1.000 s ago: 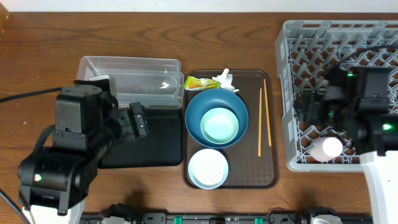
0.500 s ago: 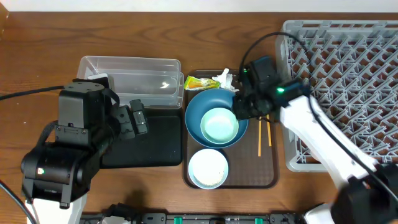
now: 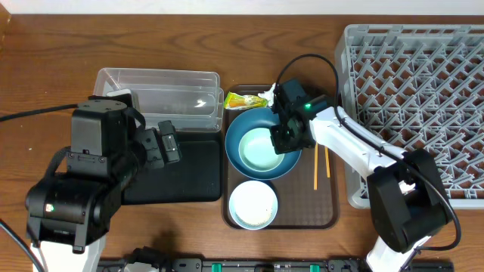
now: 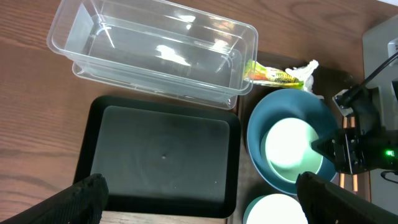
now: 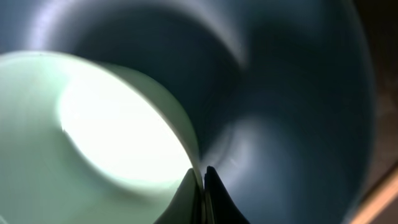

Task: Sort waste into correct bins and load items into the dishwasher rack
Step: 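Reach the right gripper into the blue bowl and grasp the mint-green bowl, then lift the mint-green bowl and set it in the rack's back corner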

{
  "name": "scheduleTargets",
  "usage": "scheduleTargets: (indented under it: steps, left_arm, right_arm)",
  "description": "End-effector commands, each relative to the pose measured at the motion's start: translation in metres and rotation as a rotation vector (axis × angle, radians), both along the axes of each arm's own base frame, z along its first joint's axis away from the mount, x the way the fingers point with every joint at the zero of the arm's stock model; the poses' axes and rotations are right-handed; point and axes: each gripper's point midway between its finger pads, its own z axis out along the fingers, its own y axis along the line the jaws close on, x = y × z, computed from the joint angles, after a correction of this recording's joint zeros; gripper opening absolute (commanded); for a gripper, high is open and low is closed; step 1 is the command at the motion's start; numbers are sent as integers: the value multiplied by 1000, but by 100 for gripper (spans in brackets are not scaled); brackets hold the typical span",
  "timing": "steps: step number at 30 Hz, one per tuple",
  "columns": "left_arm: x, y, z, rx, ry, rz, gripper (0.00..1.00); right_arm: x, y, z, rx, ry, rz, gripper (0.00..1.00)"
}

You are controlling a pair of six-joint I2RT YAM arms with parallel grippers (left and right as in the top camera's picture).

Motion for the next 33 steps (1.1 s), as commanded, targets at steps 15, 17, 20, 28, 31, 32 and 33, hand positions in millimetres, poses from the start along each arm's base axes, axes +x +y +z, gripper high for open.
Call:
scheduleTargets:
  steps: [15,17,20,28,31,32,33]
  left_arm:
    - [0,3,3,9,-10,11,99]
    - [0,3,3,9,-10,11,99]
    - [0,3,3,9,-10,11,99]
    - [0,3,3,9,-10,11,100]
    - [0,3,3,9,-10,11,100]
    - [0,3,3,9,-10,11,100]
    - [0,3,3,9,-10,11,100]
  right_arm:
    - [31,-148,181,-371,-635,-528,1]
    - [23,-191,214,-514,-757,-671,1]
    - [9,-250,249,-736,-864,-845,1]
    - [-3,-350,233,-967,-739,-1096,1]
    - [1,-371,217,-1027,-677,-1111,1]
    - [4,-377,211,-1053,-655,-1108,1]
    - [6,-383,206,-1075,-644,-1113,1]
